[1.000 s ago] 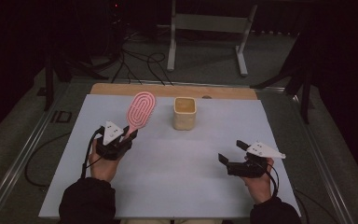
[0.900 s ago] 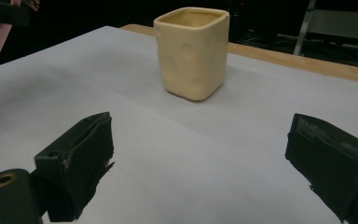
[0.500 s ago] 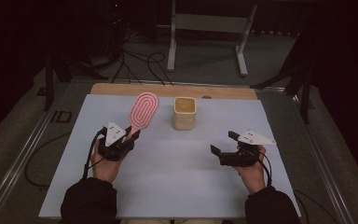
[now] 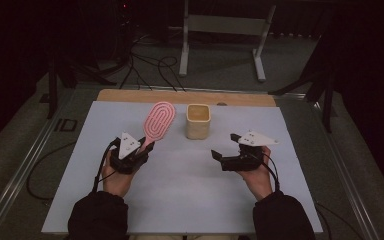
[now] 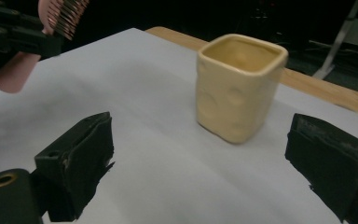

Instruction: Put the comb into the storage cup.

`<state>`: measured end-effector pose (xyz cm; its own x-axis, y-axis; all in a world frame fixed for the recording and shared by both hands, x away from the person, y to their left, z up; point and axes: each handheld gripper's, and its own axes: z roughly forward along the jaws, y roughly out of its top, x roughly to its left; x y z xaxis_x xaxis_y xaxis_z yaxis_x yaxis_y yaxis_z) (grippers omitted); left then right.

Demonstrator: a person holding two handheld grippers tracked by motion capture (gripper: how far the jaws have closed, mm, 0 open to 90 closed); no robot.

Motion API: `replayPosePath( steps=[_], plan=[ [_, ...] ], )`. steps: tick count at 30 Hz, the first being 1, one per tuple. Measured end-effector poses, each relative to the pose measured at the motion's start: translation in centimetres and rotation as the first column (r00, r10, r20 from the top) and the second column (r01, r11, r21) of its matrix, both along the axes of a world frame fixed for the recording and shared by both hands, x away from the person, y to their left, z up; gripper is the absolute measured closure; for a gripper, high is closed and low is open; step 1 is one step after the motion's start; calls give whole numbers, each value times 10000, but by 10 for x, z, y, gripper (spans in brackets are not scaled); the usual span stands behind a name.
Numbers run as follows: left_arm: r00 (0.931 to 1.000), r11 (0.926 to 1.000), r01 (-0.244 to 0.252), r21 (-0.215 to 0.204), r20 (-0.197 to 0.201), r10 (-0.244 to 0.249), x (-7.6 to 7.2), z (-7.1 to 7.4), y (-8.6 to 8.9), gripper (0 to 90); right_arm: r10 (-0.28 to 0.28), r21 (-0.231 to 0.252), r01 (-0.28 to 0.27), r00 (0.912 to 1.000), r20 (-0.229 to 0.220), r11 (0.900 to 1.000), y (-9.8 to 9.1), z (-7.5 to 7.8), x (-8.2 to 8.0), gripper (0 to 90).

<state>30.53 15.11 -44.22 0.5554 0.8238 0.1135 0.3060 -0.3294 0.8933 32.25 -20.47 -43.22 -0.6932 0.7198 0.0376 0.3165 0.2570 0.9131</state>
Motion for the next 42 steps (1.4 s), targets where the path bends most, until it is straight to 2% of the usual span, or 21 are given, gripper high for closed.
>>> replayPosePath(
  steps=[16, 34, 42],
  plan=[
    [9998, 9998, 167, 107, 136, -169, -2, -2, -7, 701, 696, 214, -697, 9976, 40, 9973, 45, 12, 18, 72],
    [9990, 9992, 359, 161, 276, -364, -5, -4, -14, 701, 1138, 858, -1125, 9935, -102, 9899, 73, 23, 31, 73],
    [9982, 9989, 455, 100, 385, -458, -7, -4, -18, 701, 1346, 987, -1327, 9908, -133, 9862, 87, 27, 33, 73]
  ],
)
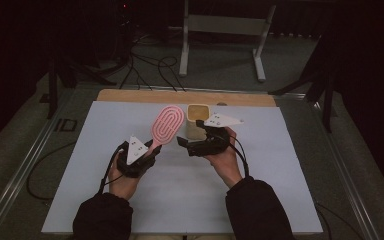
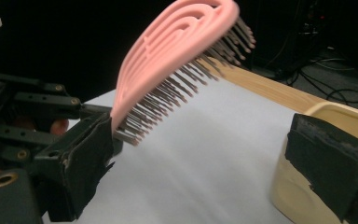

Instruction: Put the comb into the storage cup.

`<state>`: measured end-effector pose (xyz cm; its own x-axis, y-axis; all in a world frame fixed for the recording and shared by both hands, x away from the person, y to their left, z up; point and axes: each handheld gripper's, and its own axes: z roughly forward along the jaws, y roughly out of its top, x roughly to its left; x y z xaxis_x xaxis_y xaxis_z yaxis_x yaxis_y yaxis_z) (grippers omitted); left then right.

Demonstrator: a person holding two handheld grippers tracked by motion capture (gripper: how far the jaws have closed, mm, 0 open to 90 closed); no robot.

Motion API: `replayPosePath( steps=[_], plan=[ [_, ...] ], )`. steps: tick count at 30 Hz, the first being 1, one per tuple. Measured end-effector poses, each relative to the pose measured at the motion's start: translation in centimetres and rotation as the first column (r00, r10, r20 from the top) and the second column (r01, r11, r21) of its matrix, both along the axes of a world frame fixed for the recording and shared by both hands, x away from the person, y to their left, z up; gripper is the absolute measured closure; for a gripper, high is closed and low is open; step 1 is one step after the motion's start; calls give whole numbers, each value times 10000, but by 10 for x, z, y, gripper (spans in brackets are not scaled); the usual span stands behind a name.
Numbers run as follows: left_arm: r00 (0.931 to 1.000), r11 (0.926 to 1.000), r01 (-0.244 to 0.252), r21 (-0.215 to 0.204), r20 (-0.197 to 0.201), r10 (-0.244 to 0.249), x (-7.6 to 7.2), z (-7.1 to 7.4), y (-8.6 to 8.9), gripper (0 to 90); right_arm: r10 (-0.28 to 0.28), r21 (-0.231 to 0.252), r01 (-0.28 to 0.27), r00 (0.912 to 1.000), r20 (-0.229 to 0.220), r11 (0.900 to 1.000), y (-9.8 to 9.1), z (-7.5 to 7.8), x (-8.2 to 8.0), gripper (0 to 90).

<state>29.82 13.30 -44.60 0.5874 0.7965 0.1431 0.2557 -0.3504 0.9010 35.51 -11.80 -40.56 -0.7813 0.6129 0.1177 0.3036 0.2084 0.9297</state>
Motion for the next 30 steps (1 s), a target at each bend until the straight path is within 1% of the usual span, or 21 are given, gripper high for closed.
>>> replayPosePath(
  steps=[7, 9, 12, 17, 21, 22, 26, 29, 30],
  plan=[
    [9998, 9997, 220, 102, -2, -220, -2, -1, -7, 701, 82, 161, -74, 9987, -496, 9998, 11, -1, 2, 80],
    [9997, 9996, 259, 90, -14, -259, -3, -2, -9, 701, 113, 172, -104, 9985, -535, 9998, 14, 0, 3, 92],
    [9994, 9994, 353, 49, 16, -354, -3, -2, -10, 701, 177, 225, -163, 9978, -638, 9996, 18, 0, 4, 136],
    [9988, 9988, 491, 16, 87, -491, -4, -2, -11, 701, 133, 399, -99, 9964, -839, 9992, 25, -1, 6, 253],
    [9986, 9987, 512, 5, 96, -512, -5, -2, -12, 701, 50, 731, 35, 9934, -1145, 9973, 29, -1, 8, 386],
    [9986, 9987, 512, 11, 88, -512, -5, -2, -12, 701, 105, 805, -5, 9922, -1239, 9968, 29, -1, 9, 420],
    [9987, 9987, 507, -35, 66, -507, -4, -3, -12, 701, 185, 973, -31, 9873, -1576, 9952, 32, -2, 11, 478],
    [9987, 9986, 517, -59, 26, -517, -4, -5, -12, 701, 292, 1155, -74, 9818, -1877, 9933, 32, -3, 12, 510],
    [9987, 9987, 515, -56, -3, -515, -3, -5, -12, 701, 332, 1200, -102, 9810, -1914, 9927, 33, -3, 12, 520]
  ],
)
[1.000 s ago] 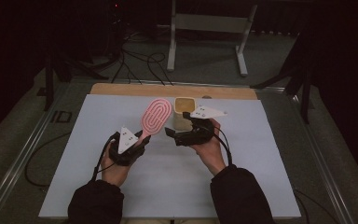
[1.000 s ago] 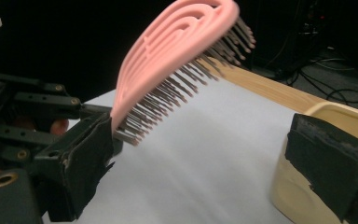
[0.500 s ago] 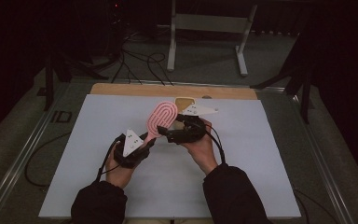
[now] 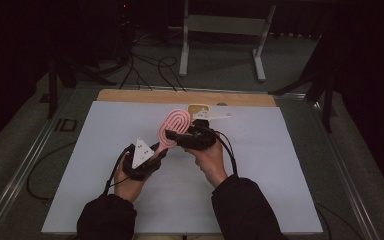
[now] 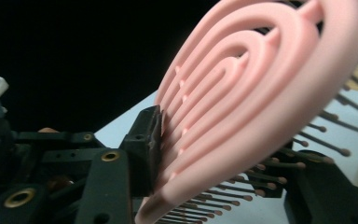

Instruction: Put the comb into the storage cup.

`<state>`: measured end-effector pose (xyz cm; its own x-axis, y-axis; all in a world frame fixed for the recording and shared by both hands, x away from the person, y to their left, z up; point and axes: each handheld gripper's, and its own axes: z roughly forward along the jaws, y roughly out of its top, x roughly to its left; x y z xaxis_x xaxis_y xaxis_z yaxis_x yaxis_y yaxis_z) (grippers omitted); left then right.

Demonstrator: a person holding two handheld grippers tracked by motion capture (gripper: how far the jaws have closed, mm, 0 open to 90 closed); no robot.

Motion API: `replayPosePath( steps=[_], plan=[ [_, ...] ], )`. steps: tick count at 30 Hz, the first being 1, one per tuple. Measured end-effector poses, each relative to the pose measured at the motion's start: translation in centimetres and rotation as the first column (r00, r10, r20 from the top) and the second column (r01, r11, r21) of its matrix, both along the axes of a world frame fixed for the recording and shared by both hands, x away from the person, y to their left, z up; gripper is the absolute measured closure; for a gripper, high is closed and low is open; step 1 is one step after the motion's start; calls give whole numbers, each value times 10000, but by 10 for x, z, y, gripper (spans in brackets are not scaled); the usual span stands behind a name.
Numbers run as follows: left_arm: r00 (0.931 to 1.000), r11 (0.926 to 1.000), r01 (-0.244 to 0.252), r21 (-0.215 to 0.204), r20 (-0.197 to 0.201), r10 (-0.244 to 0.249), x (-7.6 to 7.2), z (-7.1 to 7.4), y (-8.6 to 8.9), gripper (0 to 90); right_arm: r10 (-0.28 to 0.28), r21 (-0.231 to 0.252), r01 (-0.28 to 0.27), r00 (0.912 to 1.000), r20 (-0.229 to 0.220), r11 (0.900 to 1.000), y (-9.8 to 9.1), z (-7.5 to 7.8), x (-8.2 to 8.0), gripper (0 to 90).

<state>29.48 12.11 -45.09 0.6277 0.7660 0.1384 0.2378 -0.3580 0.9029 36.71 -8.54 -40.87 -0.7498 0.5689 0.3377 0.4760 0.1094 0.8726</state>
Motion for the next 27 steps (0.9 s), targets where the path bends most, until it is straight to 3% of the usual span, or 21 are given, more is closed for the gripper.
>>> replayPosePath(
  steps=[10, 20, 27],
  plan=[
    [9999, 10000, -81, 10, -145, 82, 2, -2, 0, 700, 400, 585, -377, 9985, -385, 9976, 3, 0, -1, 613],
    [9998, 10000, -78, -17, -186, 78, 3, -4, 1, 689, 670, 620, -646, 9970, -377, 9960, 9, 2, -2, 630],
    [9997, 9999, -153, 20, -210, 153, 4, -4, 1, 630, 692, 671, -669, 9970, -337, 9955, 10, 2, -3, 631]
  ],
)
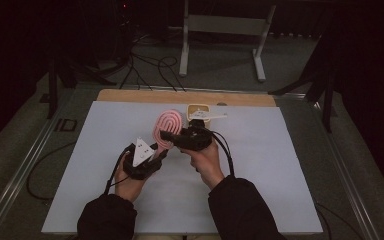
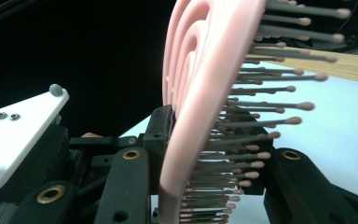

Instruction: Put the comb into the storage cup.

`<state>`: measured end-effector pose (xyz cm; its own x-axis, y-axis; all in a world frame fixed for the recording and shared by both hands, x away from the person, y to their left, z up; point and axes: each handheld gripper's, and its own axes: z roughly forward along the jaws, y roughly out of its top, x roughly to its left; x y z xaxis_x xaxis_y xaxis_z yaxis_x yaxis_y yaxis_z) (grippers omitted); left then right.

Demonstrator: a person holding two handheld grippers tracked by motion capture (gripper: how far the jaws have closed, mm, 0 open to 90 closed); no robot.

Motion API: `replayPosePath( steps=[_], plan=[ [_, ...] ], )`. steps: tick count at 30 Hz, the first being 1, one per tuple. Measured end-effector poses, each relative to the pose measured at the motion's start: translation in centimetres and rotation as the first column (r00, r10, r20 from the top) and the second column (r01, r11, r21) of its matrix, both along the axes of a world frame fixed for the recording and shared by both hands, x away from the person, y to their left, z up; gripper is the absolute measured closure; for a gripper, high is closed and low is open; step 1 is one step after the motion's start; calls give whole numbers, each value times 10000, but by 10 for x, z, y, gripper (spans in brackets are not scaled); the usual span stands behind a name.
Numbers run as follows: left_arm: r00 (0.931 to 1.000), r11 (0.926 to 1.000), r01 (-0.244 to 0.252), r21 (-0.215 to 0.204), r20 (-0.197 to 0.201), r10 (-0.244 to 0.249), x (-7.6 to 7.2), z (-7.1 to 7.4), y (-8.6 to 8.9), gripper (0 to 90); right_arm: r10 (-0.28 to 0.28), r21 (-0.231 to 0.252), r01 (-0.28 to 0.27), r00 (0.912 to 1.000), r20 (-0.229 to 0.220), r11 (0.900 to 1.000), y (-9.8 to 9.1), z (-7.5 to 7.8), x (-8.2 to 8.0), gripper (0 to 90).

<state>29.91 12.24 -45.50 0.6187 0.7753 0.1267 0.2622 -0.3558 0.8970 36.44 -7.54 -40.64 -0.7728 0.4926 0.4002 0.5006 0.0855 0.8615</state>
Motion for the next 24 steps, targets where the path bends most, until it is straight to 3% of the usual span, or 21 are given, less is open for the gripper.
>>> replayPosePath(
  steps=[9, 16, 18, 24],
  plan=[
    [9988, 9988, 54, -496, -487, -78, 5, -2, 4, 376, -57, -99, 58, 9999, 99, 9999, 0, -1, 1, 632],
    [9980, 9959, 90, -898, -617, -146, 6, -2, 7, 153, -77, -82, 78, 9999, 115, 9999, -1, -1, 1, 632],
    [9981, 9948, 66, -1018, -603, -128, 6, -2, 8, 145, -93, -63, 94, 9999, 120, 9999, -1, -1, 1, 632],
    [9986, 9931, 13, -1175, -532, -76, 6, 1, 13, 4, -135, -45, 135, 9998, 176, 9999, -2, 0, 1, 632]
  ],
)
